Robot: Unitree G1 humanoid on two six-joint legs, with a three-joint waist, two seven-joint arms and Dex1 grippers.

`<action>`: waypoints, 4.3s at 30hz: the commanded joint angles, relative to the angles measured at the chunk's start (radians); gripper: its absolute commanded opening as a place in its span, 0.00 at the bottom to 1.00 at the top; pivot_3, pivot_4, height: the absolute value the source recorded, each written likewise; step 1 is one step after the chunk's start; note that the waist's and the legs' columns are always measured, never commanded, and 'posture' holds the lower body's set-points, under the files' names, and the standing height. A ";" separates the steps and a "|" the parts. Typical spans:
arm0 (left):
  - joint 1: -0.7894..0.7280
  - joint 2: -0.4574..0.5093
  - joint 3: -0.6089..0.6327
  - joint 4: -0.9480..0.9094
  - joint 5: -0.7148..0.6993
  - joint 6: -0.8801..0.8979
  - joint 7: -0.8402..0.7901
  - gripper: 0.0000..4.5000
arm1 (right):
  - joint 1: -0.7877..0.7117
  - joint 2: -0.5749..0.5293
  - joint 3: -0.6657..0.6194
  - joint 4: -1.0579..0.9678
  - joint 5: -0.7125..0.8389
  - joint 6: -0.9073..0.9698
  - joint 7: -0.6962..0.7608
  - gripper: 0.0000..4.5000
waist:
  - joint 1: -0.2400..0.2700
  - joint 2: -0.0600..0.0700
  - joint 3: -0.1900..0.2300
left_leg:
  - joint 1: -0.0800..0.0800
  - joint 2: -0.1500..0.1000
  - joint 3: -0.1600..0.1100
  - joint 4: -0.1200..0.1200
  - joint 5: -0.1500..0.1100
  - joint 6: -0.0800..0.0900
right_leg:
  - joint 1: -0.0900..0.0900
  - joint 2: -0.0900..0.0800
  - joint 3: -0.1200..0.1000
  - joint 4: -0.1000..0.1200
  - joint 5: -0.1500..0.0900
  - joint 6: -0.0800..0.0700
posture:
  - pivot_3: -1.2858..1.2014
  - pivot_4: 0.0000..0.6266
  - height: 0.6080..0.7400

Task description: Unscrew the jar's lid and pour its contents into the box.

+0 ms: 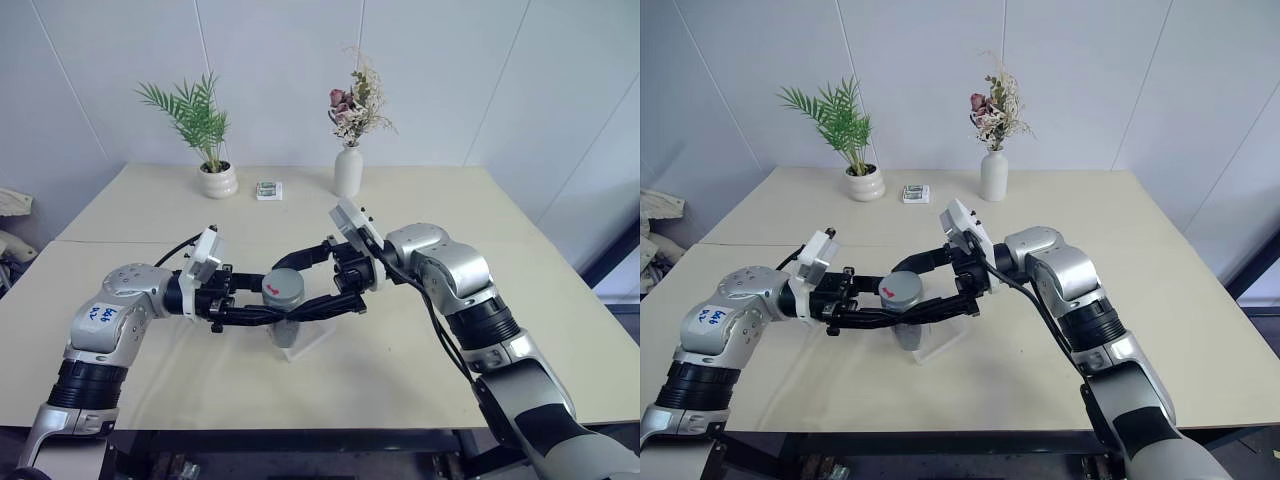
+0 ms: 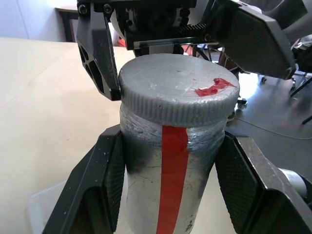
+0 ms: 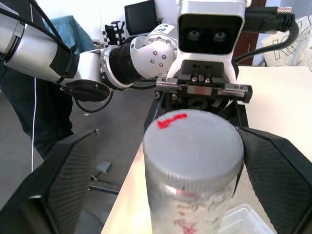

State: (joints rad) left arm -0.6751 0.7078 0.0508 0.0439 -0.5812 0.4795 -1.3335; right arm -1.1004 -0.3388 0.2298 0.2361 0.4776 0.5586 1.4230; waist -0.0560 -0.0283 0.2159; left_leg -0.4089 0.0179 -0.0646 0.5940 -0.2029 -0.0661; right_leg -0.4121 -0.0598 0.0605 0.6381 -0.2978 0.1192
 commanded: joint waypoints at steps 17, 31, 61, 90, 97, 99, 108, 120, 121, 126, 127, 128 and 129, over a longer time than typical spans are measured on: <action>0.004 0.005 0.030 -0.025 -0.019 -0.011 0.016 0.52 | 0.063 0.087 -0.033 -0.131 -0.017 -0.010 -0.247 0.99 | 0.000 0.000 0.000 | 0.000 0.000 0.000 0.000 0.000 0.000 | 0.000 0.000 0.000 0.001 0.000 0.000 | 0.52 0.24 1.00; -0.005 0.001 0.030 -0.017 -0.016 -0.017 0.025 0.52 | 0.068 0.084 -0.062 -0.133 -0.027 0.017 -0.356 0.99 | -0.001 0.000 0.000 | 0.000 0.000 0.000 0.000 0.000 0.000 | 0.000 0.000 0.000 0.001 0.000 0.000 | 0.52 0.24 1.00; -0.001 -0.007 0.037 0.000 -0.011 -0.048 0.035 0.52 | 0.198 -0.198 -0.247 -0.206 0.054 0.059 -0.370 0.99 | 0.001 0.000 0.000 | 0.000 0.000 0.001 0.001 0.000 0.000 | 0.000 0.000 0.001 0.000 0.000 0.000 | 0.52 0.24 1.00; -0.005 -0.076 0.020 0.033 0.060 -0.197 0.069 0.52 | 0.140 0.055 -0.037 -0.377 0.037 0.123 -0.556 0.99 | 0.002 0.000 0.000 | 0.000 0.000 0.000 0.001 0.000 0.000 | 0.000 0.000 0.001 0.001 0.000 0.000 | 0.52 0.24 1.00; -0.005 -0.078 0.019 0.031 0.058 -0.194 0.072 0.52 | 0.134 0.064 -0.037 -0.348 0.015 0.107 -0.546 0.99 | 0.000 0.000 0.000 | 0.000 0.000 0.000 0.001 0.000 0.000 | 0.000 0.000 0.001 0.001 0.000 0.000 | 0.52 0.24 1.00; -0.003 -0.078 0.019 0.030 0.057 -0.193 0.073 0.52 | 0.136 0.060 -0.041 -0.348 0.015 0.107 -0.545 0.99 | 0.001 0.000 0.000 | 0.000 0.000 0.000 0.001 0.000 0.000 | 0.000 0.000 0.001 0.001 0.000 0.000 | 0.52 0.24 1.00; -0.001 -0.076 0.021 0.035 0.058 -0.195 0.074 0.52 | 0.148 0.006 -0.074 -0.334 0.004 0.094 -0.529 0.99 | 0.001 0.000 0.000 | 0.000 0.000 0.000 0.001 0.000 0.000 | 0.000 0.000 0.001 0.001 0.000 0.000 | 0.52 0.24 1.00; -0.005 -0.077 0.020 0.039 0.057 -0.197 0.079 0.52 | 0.176 -0.076 -0.119 -0.322 0.024 0.078 -0.496 0.99 | 0.001 0.000 0.000 | 0.000 0.000 0.000 0.001 0.000 0.000 | 0.000 0.000 0.001 0.001 0.000 0.000 | 0.52 0.24 1.00; -0.005 -0.077 0.020 0.039 0.057 -0.197 0.079 0.52 | 0.179 -0.082 -0.124 -0.322 0.028 0.078 -0.492 0.99 | 0.001 0.000 0.000 | 0.000 0.000 0.000 0.001 0.000 0.000 | 0.000 0.000 0.001 0.001 0.000 0.000 | 0.52 0.24 1.00; -0.005 -0.076 0.019 0.041 0.056 -0.197 0.079 0.52 | 0.188 -0.108 -0.144 -0.329 0.048 0.079 -0.479 0.99 | 0.002 0.000 0.000 | 0.000 0.000 0.000 0.001 0.000 0.000 | 0.000 0.000 0.001 0.001 0.000 0.000 | 0.52 0.24 1.00; -0.006 -0.077 0.019 0.041 0.056 -0.197 0.079 0.52 | 0.191 -0.113 -0.146 -0.329 0.048 0.079 -0.477 0.99 | 0.002 0.000 0.000 | 0.000 0.000 0.000 0.001 0.000 0.000 | 0.000 0.000 0.001 0.001 0.000 0.000 | 0.52 0.24 1.00; -0.006 -0.077 0.019 0.041 0.056 -0.197 0.079 0.52 | 0.194 -0.118 -0.146 -0.328 0.046 0.077 -0.475 0.99 | 0.002 0.000 0.000 | 0.000 0.000 0.000 0.001 0.000 0.000 | 0.000 0.000 0.001 0.001 0.000 0.000 | 0.52 0.24 1.00; -0.006 -0.077 0.019 0.041 0.056 -0.197 0.079 0.52 | 0.197 -0.120 -0.148 -0.327 0.044 0.077 -0.474 0.99 | 0.002 0.000 0.000 | 0.000 0.000 0.000 0.001 0.000 0.000 | 0.000 0.000 0.001 0.001 0.000 0.000 | 0.52 0.24 1.00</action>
State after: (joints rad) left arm -0.6640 0.6310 0.0598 0.1047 -0.5090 0.2931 -1.2426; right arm -0.9041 -0.4519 0.1089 -0.0754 0.5158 0.6512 0.9523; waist -0.0542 -0.0281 0.2160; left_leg -0.4088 0.0178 -0.0641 0.5948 -0.2030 -0.0659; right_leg -0.4120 -0.0600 0.0612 0.6388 -0.2978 0.1192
